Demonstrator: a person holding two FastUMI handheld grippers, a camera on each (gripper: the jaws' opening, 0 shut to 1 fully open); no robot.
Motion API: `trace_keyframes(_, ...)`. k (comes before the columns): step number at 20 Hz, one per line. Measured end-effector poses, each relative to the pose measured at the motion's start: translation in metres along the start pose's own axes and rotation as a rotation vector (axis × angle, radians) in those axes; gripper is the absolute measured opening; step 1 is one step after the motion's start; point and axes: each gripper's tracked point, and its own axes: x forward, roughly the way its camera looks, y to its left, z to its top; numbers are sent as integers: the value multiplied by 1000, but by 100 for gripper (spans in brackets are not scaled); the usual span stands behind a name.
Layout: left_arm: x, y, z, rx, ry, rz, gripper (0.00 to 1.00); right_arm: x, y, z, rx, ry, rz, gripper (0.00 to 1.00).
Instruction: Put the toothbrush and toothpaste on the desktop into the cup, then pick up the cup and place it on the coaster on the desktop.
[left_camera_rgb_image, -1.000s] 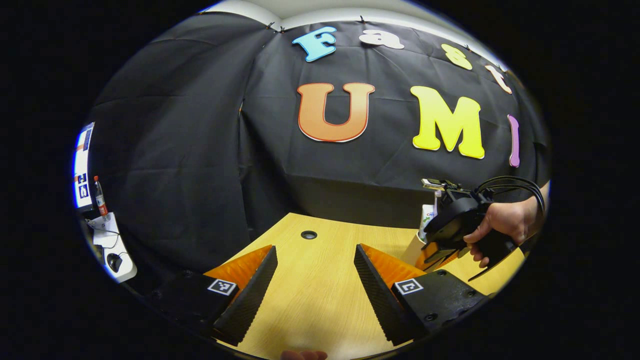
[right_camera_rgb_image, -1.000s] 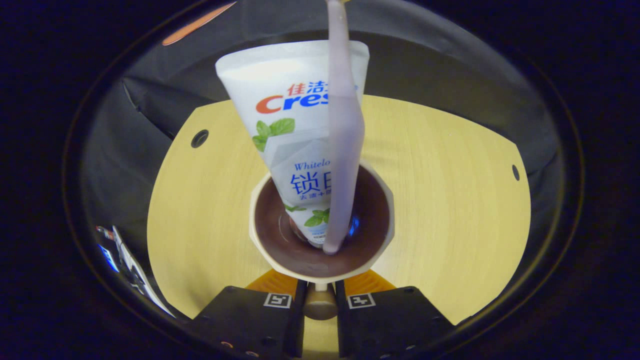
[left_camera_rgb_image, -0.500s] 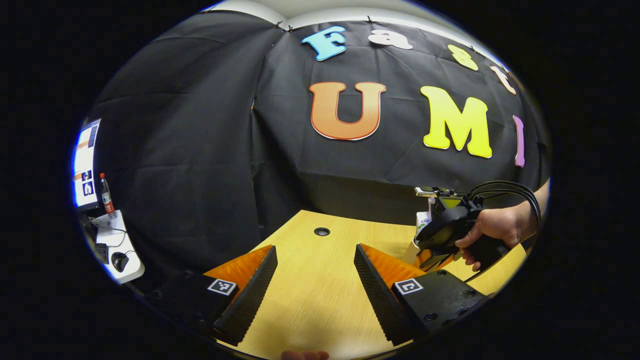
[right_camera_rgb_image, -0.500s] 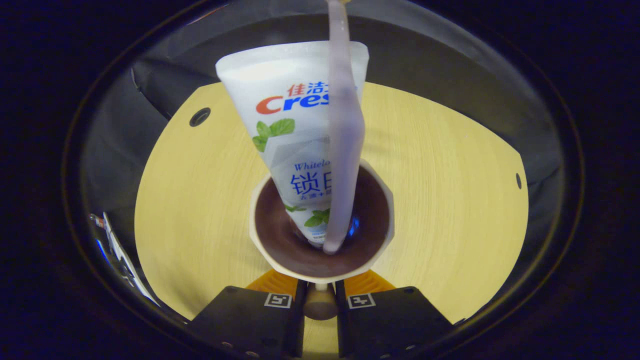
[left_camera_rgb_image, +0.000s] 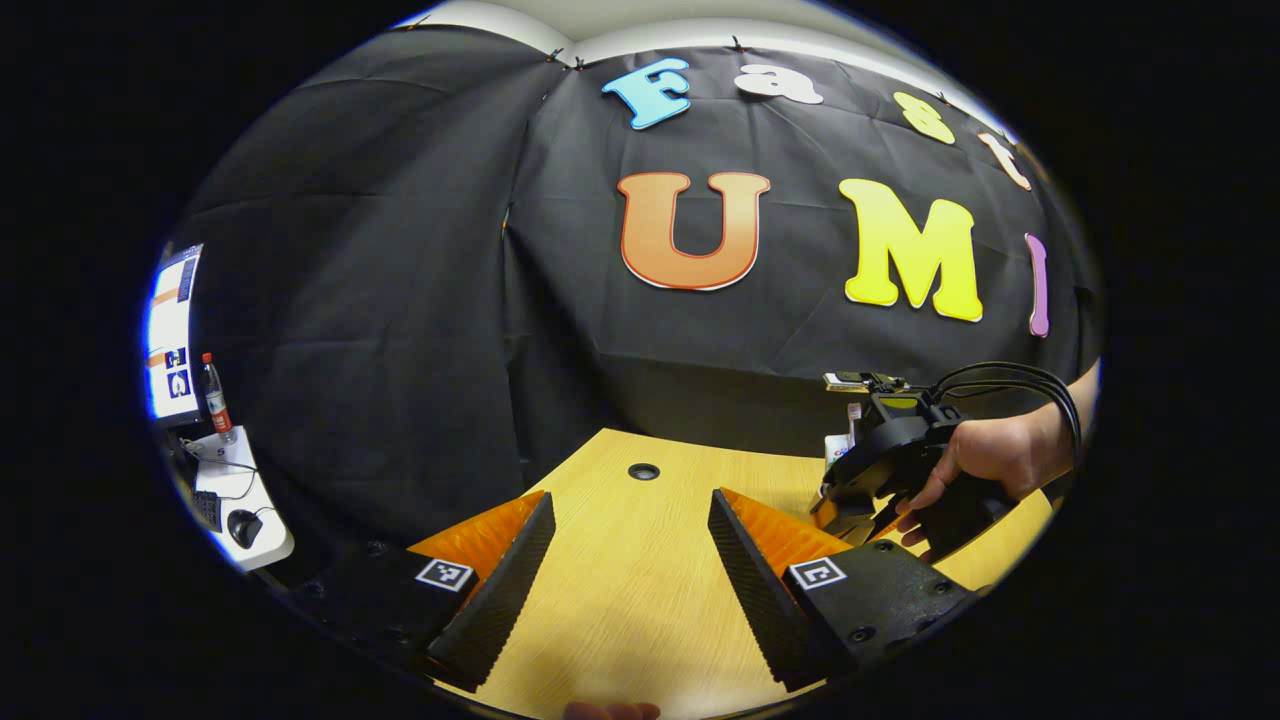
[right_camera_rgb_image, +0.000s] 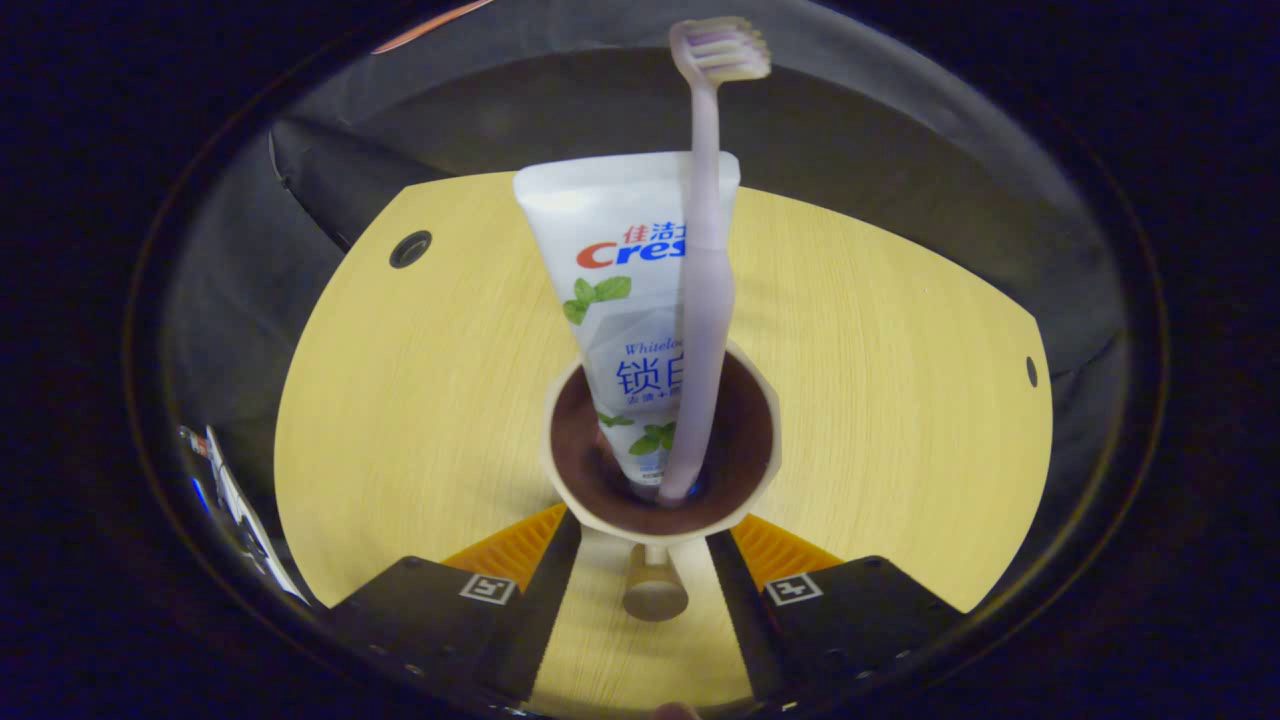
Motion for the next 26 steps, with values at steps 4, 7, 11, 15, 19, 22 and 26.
trace_keyframes(4,-4,-18,12,16,-20,-42,98,-29,7,0,61,-45,61,91)
trace_keyframes(7,-11,-33,20,31,-30,-76,98,-59,1,4,94,-104,86,93)
trace_keyframes(11,-17,-57,39,74,-56,-123,98,-111,-23,7,157,-213,112,95)
trace_keyframes(15,-33,-101,59,94,-68,-220,98,-173,-76,7,173,-376,67,95)
trace_keyframes(19,-51,-151,81,75,-75,-313,98,-238,-140,-2,181,-581,-8,95)
trace_keyframes(22,-61,-184,103,39,-74,-366,98,-286,-179,-14,148,-748,-91,95)
trace_keyframes(26,-77,-203,141,32,-118,-379,98,-337,-200,-31,145,-920,-121,95)
